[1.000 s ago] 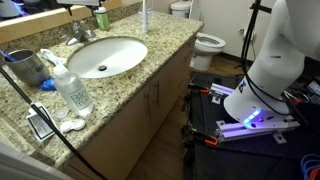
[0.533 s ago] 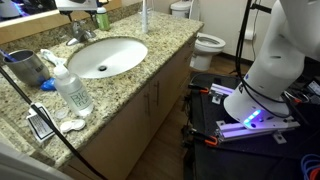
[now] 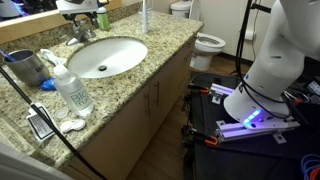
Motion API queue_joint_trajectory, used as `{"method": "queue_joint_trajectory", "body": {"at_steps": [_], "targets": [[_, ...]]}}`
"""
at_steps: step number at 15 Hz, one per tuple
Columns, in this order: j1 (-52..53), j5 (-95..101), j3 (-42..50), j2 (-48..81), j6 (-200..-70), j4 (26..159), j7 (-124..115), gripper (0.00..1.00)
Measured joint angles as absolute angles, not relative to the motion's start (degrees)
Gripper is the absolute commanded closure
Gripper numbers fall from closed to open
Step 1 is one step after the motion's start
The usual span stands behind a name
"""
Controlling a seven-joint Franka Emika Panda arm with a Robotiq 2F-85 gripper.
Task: Pull the handle of the tap
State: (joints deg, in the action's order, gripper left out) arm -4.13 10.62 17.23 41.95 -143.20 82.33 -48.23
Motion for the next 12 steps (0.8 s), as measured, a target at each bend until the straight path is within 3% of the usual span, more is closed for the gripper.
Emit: {"method": "queue_joint_trajectory", "body": {"at_steps": [5,12], "targets": [[-2.9,10.62,17.52,43.06,-140.46,80.25,-51.2,0.9],[-2.74,9.91,17.8,42.98,-139.72,79.49,-56.66,0.92]]}}
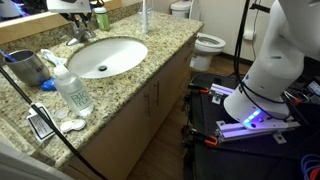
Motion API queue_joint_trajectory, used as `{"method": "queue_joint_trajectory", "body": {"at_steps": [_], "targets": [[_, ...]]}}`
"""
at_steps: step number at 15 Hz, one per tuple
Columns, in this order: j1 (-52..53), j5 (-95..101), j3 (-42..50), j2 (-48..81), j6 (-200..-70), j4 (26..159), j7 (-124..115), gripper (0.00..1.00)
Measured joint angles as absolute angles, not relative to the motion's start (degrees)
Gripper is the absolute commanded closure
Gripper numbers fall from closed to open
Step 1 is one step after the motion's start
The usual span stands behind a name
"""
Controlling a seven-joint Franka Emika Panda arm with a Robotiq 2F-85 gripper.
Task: Pull the handle of the tap
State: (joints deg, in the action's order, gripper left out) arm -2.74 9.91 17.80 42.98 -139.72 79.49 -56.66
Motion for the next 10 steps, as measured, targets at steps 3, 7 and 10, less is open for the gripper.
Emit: {"method": "queue_joint_trajectory", "body": {"at_steps": [3,7,10], "targets": [[-3.14,7.68,18.17,42.65,-141.28,78.86,-58.5,0.92],[-3.82,4.72,19.16,40.95,-141.0,76.12,-64.01,0.8],[-4.71,4.5,20.61,38.01,-141.45,72.89,-69.01,0.45]]}}
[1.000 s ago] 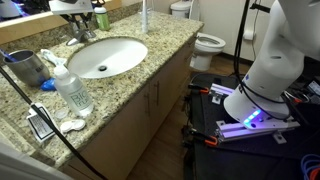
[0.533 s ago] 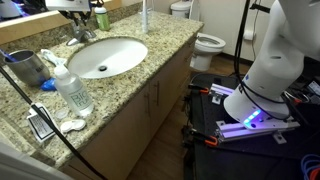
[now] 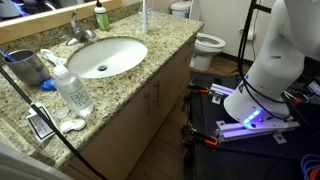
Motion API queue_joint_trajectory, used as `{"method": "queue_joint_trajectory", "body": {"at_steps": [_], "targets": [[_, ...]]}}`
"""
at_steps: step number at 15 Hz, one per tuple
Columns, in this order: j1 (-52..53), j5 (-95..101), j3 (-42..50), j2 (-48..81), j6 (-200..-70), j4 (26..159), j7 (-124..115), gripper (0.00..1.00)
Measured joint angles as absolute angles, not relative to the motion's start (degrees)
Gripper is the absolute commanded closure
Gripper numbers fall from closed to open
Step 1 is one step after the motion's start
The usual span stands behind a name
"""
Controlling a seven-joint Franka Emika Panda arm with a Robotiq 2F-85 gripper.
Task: Pull the handle of the tap
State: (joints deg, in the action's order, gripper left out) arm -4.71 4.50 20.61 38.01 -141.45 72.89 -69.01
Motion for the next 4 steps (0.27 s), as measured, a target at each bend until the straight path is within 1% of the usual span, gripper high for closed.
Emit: {"method": "queue_joint_trajectory", "body": {"at_steps": [2,3,4], "targets": [[-4.57,4.74,21.99,35.39,-140.01,70.93,-70.94,0.31],[-4.57,5.01,22.26,33.71,-137.74,70.36,-69.88,0.49],[-4.64,5.06,22.31,31.95,-136.11,70.18,-68.39,0.41]]}}
